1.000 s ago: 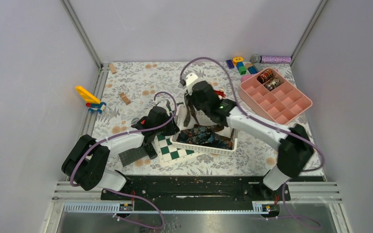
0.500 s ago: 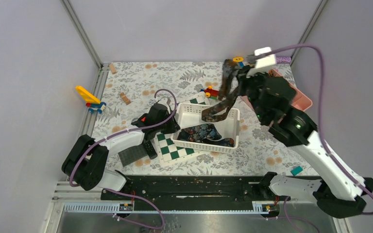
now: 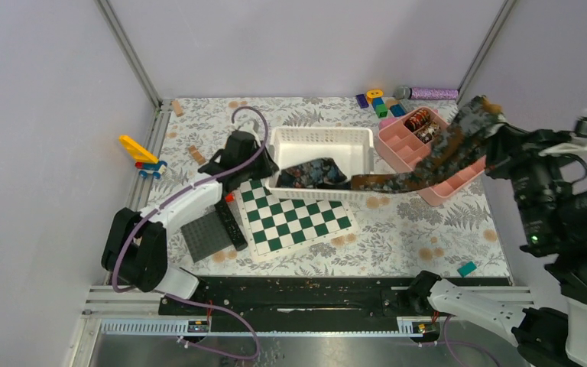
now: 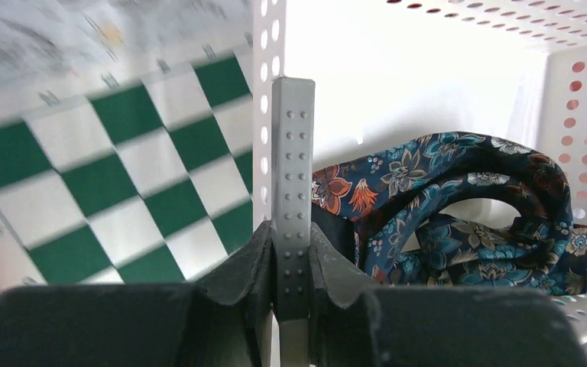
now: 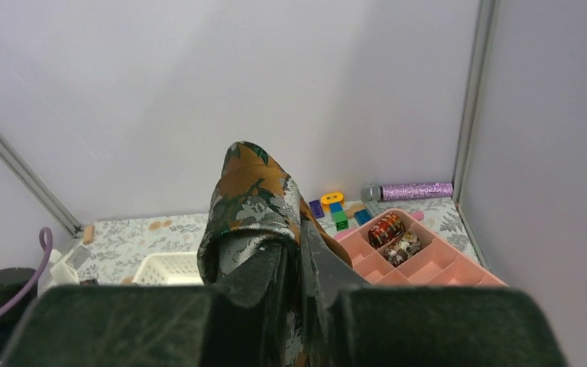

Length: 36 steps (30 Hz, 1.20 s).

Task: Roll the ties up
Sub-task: Place the bin at the corner of the board.

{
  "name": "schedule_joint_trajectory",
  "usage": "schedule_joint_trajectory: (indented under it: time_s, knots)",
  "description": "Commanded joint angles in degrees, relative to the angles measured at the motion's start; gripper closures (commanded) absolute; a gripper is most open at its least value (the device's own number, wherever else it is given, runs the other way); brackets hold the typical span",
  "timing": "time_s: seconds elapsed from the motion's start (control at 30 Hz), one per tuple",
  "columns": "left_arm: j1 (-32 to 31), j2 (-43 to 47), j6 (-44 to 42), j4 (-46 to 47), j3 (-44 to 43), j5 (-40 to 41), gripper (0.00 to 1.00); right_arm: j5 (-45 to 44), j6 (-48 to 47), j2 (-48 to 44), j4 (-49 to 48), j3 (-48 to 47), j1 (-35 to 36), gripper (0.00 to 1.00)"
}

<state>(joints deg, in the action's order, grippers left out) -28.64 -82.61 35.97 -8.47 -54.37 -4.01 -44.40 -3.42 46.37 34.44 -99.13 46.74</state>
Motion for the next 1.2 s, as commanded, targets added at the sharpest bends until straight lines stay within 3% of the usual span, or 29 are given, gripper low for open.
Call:
schedule_joint_trajectory:
  time_s: [0.0, 0.23, 0.83, 0.93, 1.17]
  knots:
    - [6.66, -2.58, -0.82, 1.04, -9.27, 0.35, 1.00, -2.24, 3.03, -1.22, 6.76, -4.22, -0.12, 1.00]
    - [14.81, -11.14, -4.57, 0.03, -20.16, 2.56, 1.00, -3.80, 3.07, -2.39, 13.22, -9.98, -0.08, 1.00]
    - [28.20, -36.46, -5.76, -3.48, -45.03, -2.84, 1.00, -0.68, 10.46, -4.36, 17.99, -2.71, -0.04, 1.00]
    - [28.63, -39.53, -6.57, -5.39, -48.47, -2.61, 0.79, 0.45, 10.98, -4.13, 17.98, -1.84, -0.05, 1.00]
    - [30.10, -40.69, -7.40, -6.73, -49.61, -1.10, 0.58, 2.39, 11.30, -2.90, 18.00, -0.85, -0.05, 1.00]
